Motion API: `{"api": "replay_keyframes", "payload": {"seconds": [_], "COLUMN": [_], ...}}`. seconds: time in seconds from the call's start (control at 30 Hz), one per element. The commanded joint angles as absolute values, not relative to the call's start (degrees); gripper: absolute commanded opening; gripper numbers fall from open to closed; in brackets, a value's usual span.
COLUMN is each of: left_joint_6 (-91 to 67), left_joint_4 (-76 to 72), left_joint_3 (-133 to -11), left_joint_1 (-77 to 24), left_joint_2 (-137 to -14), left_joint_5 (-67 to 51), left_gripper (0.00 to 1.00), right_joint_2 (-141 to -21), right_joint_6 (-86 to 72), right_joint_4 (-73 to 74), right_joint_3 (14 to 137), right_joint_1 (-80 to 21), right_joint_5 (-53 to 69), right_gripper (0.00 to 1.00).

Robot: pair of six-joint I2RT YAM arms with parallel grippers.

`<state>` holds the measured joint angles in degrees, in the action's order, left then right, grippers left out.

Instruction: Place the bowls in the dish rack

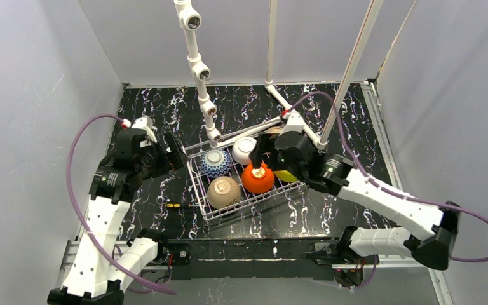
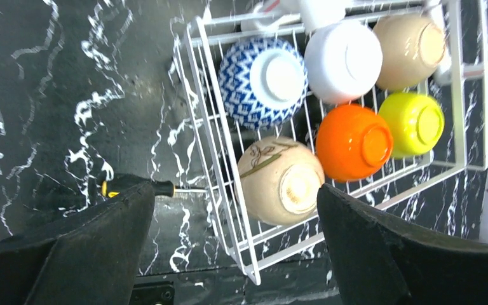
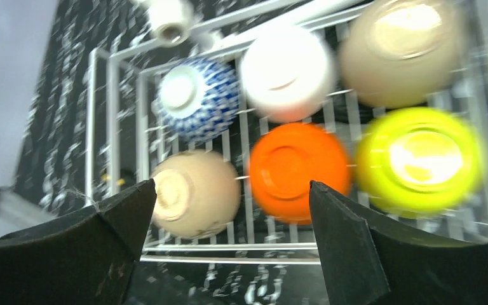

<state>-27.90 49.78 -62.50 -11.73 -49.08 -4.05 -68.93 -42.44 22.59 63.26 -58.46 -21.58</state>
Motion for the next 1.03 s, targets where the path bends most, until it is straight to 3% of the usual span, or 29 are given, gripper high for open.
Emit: {"api": "replay_keyframes", "payload": {"seconds": [0.0, 0.13, 0.4, 0.57, 1.0], "left_joint_6": [-30.24, -31.93, -31.2, -29.22, -29.45], "left_joint_4": [52.86, 54.99, 57.49, 58.1, 57.4], "left_joint_3": [-68.14, -70.43, -71.38, -73.67, -73.42], "left_joint_1": [-11.51, -11.51, -11.51, -11.51, -11.51], "left_joint_2": [-45.74, -41.29, -29.57, -23.7, -19.96], "left_joint_5": [4.8, 13.0, 24.16, 30.25, 30.51], "left_gripper": [0.98, 0.98, 0.98, 0.98, 0.98], "right_joint_2": [-61.78, -57.01, -47.3, -41.59, -38.56], "right_joint_6": [-34.92, -34.6, -29.19, -24.28, -21.06], "right_joint_4": [38.32, 48.17, 50.93, 47.89, 42.59], "right_joint_3": [69.26, 72.97, 78.21, 78.95, 79.02], "right_joint_1": [-58.13, -58.12, -58.15, -58.14, -58.11], "right_joint_5": [-45.3, -59.04, -72.59, -76.16, -77.33], "right_gripper": [0.99, 0.99, 0.99, 0.99, 0.99]}}
